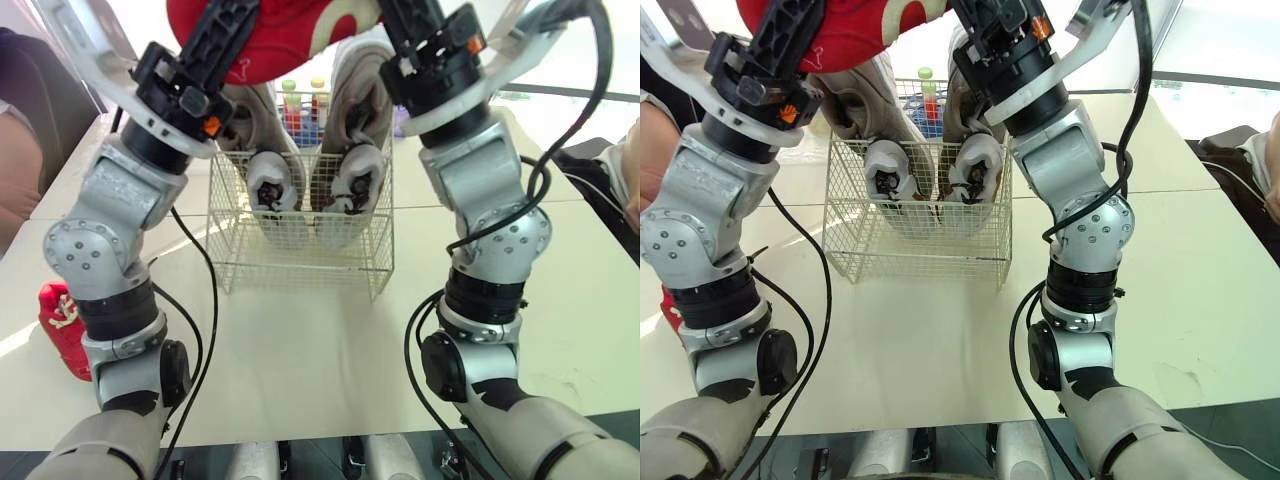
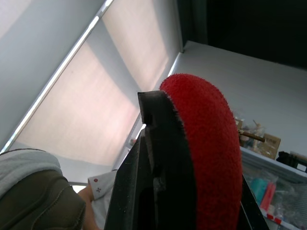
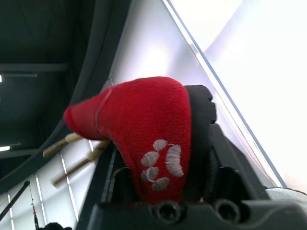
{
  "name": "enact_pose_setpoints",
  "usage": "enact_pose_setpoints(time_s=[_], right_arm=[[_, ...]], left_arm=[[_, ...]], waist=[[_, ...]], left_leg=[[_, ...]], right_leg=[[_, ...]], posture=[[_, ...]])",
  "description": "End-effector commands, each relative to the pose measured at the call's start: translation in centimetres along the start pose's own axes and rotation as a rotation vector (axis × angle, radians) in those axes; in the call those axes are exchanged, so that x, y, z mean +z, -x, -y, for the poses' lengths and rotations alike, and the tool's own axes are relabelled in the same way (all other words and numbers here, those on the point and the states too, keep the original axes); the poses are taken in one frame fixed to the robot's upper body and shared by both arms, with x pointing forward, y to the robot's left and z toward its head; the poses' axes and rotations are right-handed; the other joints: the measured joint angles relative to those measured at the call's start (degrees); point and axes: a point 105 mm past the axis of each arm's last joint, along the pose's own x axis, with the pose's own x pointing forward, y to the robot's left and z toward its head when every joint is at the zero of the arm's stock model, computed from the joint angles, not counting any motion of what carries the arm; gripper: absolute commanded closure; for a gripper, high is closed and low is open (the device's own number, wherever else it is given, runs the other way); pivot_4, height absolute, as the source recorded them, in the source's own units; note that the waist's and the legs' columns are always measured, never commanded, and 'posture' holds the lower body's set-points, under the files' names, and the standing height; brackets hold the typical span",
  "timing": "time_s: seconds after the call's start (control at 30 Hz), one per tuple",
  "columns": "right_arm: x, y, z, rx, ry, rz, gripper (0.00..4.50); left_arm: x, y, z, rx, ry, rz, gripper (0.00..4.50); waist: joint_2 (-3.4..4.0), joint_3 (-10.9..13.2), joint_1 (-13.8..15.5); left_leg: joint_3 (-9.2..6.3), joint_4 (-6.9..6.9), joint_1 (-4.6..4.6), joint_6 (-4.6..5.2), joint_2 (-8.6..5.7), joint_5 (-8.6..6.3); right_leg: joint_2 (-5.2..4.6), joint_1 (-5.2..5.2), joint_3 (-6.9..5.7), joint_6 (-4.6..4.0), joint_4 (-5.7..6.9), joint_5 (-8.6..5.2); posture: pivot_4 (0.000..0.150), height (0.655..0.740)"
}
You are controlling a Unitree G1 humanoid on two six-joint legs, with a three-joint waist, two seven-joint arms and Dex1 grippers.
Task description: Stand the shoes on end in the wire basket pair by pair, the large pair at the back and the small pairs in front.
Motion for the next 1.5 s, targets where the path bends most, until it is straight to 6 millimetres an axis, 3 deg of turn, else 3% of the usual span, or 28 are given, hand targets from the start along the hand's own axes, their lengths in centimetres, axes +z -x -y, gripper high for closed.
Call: enact_pose_setpoints(time_s=[0.03, 0.1, 0.17, 0.33, 0.43, 0.6, 0.77, 1.0, 1.3, 1.5], right_arm=[[2.0, -0.5, -1.7, 0.107, 0.114, -0.007, 3.64], [3.3, -0.1, -1.4, 0.13, 0.218, -0.049, 3.64], [4.4, 0.8, -0.8, 0.149, 0.337, -0.146, 3.64], [5.9, 4.8, 0.8, 0.155, 0.515, -0.472, 3.64], [5.0, 7.2, 0.8, 0.163, 0.475, -0.654, 3.64], [3.2, 9.8, 0.7, 0.156, 0.364, -0.771, 3.64], [1.1, 11.5, 2.2, 0.122, 0.367, -0.823, 3.64], [0.6, 11.6, 3.7, 0.143, 0.46, -0.833, 3.64], [2.4, 10.1, 3.4, 0.178, 0.483, -0.802, 3.64], [-0.4, 11.6, 4.0, 0.185, 0.445, -0.908, 3.64]], left_arm=[[-3.5, 1.9, -0.9, 0.088, -0.193, -0.281, 3.23], [-5.1, 3.6, -2.0, 0.17, -0.359, -0.442, 2.36], [-5.2, 4.1, -1.6, 0.183, -0.458, -0.455, 1.45], [-6.6, 5.3, -0.3, 0.217, -0.553, -0.495, 1.45], [-8.0, 7.6, 0.1, 0.266, -0.492, -0.518, 1.45], [-10.2, 11.4, 0.4, 0.35, -0.435, -0.594, 1.45], [-11.2, 12.8, 0.3, 0.373, -0.332, -0.587, 1.45], [-10.9, 13.2, 0.2, 0.376, -0.301, -0.594, 1.45], [-11.4, 14.9, 0.4, 0.399, -0.287, -0.664, 1.45], [-11.4, 15.0, 0.3, 0.402, -0.29, -0.658, 1.45]], waist=[[0.0, 0.0, -0.3], [0.01, 0.0, -0.3], [0.02, 0.0, 0.3], [0.0, 0.0, 1.3], [-0.01, 0.0, 1.1], [0.0, 0.0, 0.4], [-0.02, 0.0, 0.5], [-0.03, 0.0, 1.3], [-0.03, 0.0, 1.3], [-0.03, 0.0, 1.4]], left_leg=[[0.0, -0.01, 0.0, 0.0, 0.0, 0.0], [0.04, -0.08, 0.03, 0.0, 0.0, 0.0], [0.05, -0.1, 0.0, 0.02, -0.01, -0.01], [0.06, -0.09, -0.11, 0.26, -0.04, -0.16], [0.08, -0.14, -0.08, 0.27, -0.02, -0.17], [0.08, -0.17, -0.04, 0.23, 0.06, -0.14], [0.05, -0.07, 0.0, 0.21, 0.03, -0.13], [0.05, -0.05, 0.0, 0.21, 0.01, -0.13], [0.07, -0.05, 0.0, 0.22, 0.01, -0.13], [0.07, -0.05, -0.01, 0.22, 0.01, -0.13]], right_leg=[[0.0, -0.01, -0.01, 0.0, 0.0, 0.0], [0.03, -0.03, 0.02, 0.0, -0.03, 0.0], [0.02, -0.06, 0.02, -0.01, -0.05, -0.01], [-0.02, -0.06, 0.05, 0.0, -0.26, -0.01], [-0.03, -0.06, 0.13, 0.0, -0.28, -0.02], [0.03, -0.15, 0.17, -0.04, -0.15, -0.03], [0.02, -0.05, 0.17, -0.05, -0.19, -0.04], [0.04, -0.06, 0.17, -0.05, -0.19, -0.04], [0.03, -0.08, 0.15, -0.07, -0.18, -0.04], [0.01, -0.07, 0.15, -0.08, -0.19, -0.04]], posture=[[0.15, 0.74], [0.15, 0.74], [0.15, 0.74], [0.15, 0.74], [0.15, 0.74], [0.15, 0.74], [0.15, 0.74], [0.15, 0.74], [0.15, 0.74], [0.15, 0.74]])
